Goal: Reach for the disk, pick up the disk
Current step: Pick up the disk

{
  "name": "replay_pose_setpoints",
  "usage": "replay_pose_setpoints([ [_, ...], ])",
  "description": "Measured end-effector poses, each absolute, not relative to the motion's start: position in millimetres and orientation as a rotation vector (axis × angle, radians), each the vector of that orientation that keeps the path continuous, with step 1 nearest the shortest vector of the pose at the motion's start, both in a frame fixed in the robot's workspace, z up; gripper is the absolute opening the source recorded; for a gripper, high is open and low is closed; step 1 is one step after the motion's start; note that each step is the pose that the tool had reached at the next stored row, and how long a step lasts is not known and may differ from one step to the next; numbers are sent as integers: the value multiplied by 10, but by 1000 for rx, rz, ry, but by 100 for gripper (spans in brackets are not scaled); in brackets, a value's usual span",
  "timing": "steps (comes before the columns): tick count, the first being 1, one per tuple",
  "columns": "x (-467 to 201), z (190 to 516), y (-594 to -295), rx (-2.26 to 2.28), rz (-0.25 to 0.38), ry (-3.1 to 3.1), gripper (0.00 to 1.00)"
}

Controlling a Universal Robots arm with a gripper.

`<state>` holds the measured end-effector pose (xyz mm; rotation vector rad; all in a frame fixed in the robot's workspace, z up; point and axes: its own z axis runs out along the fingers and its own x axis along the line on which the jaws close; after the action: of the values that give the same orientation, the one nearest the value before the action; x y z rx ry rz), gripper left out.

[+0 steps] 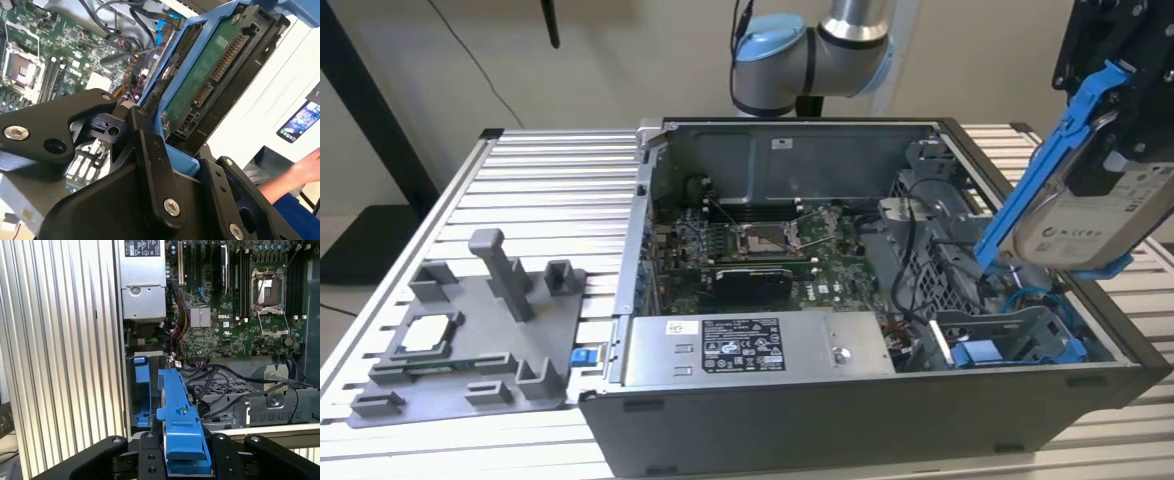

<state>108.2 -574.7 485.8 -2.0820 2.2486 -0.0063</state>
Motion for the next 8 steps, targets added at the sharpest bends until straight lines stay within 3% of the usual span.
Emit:
replay_pose_setpoints([
  [8, 1024, 4817, -5816, -2094, -22, 2250, 0],
])
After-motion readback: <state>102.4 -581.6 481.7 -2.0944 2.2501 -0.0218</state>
